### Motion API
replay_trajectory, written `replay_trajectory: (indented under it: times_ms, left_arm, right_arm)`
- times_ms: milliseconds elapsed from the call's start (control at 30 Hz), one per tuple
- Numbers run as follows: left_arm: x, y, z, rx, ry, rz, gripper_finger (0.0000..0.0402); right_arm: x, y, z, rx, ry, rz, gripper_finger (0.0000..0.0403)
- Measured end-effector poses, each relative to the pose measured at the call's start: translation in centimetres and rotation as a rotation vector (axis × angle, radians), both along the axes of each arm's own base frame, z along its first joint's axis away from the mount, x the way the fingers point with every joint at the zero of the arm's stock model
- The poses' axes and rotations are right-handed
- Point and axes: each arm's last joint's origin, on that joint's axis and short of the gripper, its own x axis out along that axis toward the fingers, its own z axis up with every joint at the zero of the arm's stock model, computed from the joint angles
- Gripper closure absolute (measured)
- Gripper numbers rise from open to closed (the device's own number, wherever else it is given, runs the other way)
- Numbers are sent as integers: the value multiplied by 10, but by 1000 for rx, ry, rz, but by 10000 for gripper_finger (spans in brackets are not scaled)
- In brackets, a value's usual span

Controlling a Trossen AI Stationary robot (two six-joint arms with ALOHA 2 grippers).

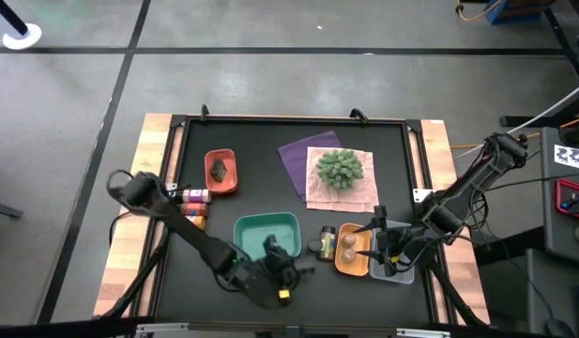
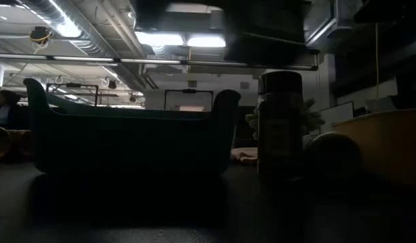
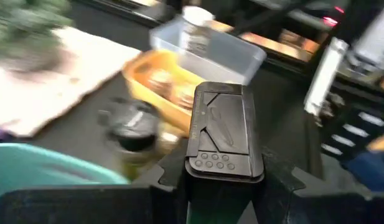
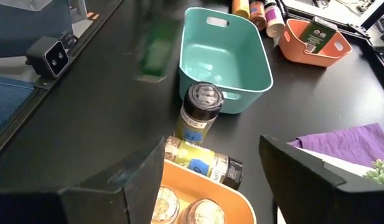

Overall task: Sort spices by type
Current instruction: Put the green seasoning can into the orange bin

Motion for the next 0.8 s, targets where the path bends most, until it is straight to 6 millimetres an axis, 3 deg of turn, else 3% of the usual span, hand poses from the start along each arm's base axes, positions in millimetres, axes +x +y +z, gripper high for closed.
replay_trajectory:
  times_ms: [200,400,567,800]
  left_arm:
    - [-38,31,42,67,41,212,292]
    - [-77,62,60,136,59,442,291]
    - [-104,81,51,134,89,611,292]
    - [-131,107,7,127,66,803,290]
  right_arm:
    - [0,0,0,-3,3,0,143]
    - [0,0,0,-4,4,0,143]
    - [0,0,0,-4,3,0,143]
    - [0,0,0,-6,3,1,143]
